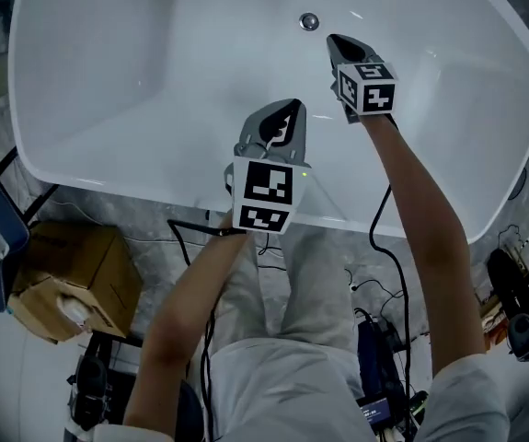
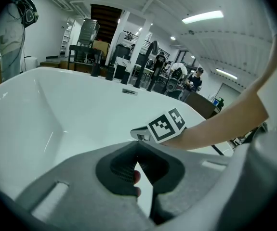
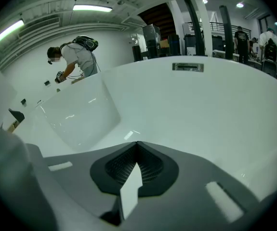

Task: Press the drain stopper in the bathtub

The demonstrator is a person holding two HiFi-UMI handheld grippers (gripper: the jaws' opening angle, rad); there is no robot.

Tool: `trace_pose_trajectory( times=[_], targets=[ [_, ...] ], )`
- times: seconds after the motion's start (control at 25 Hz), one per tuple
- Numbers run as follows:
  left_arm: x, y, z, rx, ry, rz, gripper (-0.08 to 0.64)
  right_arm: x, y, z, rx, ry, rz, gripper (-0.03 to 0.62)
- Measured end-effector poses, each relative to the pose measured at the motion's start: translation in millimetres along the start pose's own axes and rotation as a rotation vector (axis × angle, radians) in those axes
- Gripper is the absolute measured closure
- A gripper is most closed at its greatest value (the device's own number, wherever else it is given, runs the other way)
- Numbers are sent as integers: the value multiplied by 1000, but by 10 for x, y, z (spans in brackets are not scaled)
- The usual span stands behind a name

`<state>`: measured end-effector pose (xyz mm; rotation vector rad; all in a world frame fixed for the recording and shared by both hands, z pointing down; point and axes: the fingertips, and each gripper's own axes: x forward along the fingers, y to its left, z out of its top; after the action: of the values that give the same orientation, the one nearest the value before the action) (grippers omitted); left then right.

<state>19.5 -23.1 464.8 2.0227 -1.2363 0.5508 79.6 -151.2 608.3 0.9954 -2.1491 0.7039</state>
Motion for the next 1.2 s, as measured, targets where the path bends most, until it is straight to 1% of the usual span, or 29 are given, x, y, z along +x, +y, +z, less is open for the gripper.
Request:
trace_pose_trajectory(
  times=[0.28,0.44,0.88,1.04,1.2],
  targets=[
    [-679,-260,382,29,-42,-10,558,-873,418,422,10,-87,22,589],
    [-1089,-426,520,37,-54,-16,558,-1409,713,634,6,-140,35,591],
    [-1955,-897,1124,124,-113,-46,558,-2882,1277,1364,27,-322,66,591],
    [-2231,-1091,1410,162,-146,-60,558,-3476,1490,1656,3,-395,78,592],
    [-2521,-1273,1622,187,-174,-78,560,-4116,1770,1967,-53,-470,93,592]
  ],
)
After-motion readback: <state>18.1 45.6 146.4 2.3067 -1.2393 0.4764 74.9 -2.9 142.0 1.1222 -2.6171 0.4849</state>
